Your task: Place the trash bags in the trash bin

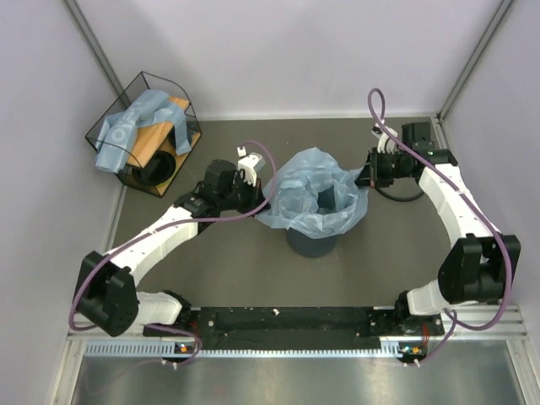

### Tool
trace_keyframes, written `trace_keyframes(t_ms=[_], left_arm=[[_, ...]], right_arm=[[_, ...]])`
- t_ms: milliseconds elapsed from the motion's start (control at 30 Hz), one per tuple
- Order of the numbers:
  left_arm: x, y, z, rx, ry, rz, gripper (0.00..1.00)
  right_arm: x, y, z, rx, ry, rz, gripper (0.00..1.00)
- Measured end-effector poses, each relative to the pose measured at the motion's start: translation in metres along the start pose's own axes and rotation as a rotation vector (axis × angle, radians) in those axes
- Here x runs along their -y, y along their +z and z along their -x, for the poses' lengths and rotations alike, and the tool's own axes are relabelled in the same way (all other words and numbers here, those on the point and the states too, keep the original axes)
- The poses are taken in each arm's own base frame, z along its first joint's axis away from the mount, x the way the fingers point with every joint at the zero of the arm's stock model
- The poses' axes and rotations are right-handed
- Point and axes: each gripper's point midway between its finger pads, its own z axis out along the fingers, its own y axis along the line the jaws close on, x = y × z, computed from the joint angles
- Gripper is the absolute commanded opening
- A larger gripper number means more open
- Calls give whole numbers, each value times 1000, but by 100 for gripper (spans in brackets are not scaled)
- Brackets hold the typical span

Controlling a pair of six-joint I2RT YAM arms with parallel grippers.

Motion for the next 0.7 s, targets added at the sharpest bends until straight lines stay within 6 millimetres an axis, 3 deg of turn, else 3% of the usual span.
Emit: trace_keyframes(t_ms=[200,300,367,567,700], left_arm=[[-1,20,-26,-56,-60,-62,0],[-4,27,-39,-94,-107,-106,4],[-4,23,-39,-92,-126,-135,0],[-8,9,-31,-66,-100,-146,0],[-11,17,-41,-97,-140,-151,0]], right_arm=[[11,16,-16,-45,31,5,0],[10,19,-13,-38,32,23,0],[8,19,-11,-30,27,33,0],[8,20,-6,-14,12,40,0],[12,25,-6,-9,10,39,0]])
